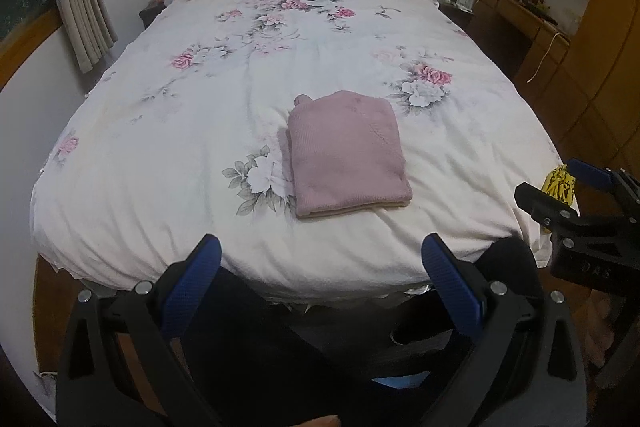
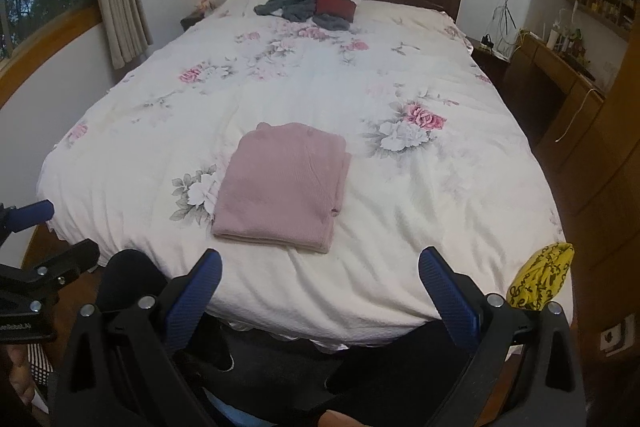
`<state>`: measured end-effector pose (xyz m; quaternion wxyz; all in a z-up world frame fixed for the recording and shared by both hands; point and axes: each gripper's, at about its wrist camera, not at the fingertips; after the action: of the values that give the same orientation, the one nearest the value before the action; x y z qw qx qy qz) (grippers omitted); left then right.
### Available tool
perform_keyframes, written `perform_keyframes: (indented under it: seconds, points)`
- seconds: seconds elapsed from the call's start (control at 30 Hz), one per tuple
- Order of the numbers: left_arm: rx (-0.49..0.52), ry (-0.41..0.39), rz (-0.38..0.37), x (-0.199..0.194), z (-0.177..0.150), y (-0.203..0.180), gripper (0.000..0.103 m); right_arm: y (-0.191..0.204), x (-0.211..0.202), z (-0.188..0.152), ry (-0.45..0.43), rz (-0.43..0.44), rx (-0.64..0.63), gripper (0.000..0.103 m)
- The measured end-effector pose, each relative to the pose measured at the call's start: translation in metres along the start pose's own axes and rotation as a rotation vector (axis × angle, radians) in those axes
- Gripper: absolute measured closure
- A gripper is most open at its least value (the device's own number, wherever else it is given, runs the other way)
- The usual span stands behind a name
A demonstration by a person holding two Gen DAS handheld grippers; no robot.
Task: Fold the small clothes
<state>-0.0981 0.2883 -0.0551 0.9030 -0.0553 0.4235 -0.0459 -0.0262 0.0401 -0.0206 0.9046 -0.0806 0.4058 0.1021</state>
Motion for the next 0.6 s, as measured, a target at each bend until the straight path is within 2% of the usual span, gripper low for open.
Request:
perform_keyframes:
  seconds: [0.6]
  points:
    - [-0.002, -0.005, 0.021, -0.0037, -0.0013, -0.0008, 0.003, 0.0052, -0.002, -0.0014, -0.004, 0.004, -0.004, 0.004]
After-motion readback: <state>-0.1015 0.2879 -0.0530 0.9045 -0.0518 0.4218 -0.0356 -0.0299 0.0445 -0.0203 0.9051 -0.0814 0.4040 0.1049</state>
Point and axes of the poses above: each gripper's, at about its wrist camera, not at the fingertips, and x roughly the way its jaws point, y to its left, z to its top, and after that the axes turned 3 degrees about -y, right-handed
